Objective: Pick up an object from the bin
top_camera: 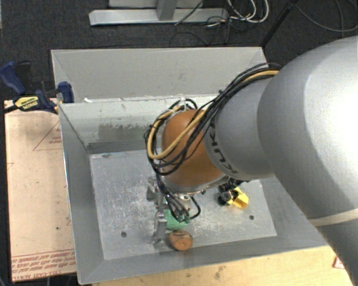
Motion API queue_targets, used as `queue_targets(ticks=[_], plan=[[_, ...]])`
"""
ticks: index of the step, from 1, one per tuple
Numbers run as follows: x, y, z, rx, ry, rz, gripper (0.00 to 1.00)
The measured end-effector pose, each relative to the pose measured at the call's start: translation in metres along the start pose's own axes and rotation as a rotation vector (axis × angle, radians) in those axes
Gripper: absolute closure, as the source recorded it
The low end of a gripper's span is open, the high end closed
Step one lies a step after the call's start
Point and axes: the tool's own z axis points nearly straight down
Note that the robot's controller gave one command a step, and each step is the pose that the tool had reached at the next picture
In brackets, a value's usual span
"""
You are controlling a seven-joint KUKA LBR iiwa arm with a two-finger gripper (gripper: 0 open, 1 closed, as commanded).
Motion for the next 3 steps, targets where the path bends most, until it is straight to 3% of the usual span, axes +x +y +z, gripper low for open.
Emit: queue_targets(ticks=[1,2,3], plan=[[0.005,-0.03,-0.015,0.001,0.003,-0.04,0.0],[-0.013,-0.066,-0.039,0.0,-0.002,-0.042,1.0],[-0.013,-0.066,-0.039,0.0,-0.002,-0.042,0.0]])
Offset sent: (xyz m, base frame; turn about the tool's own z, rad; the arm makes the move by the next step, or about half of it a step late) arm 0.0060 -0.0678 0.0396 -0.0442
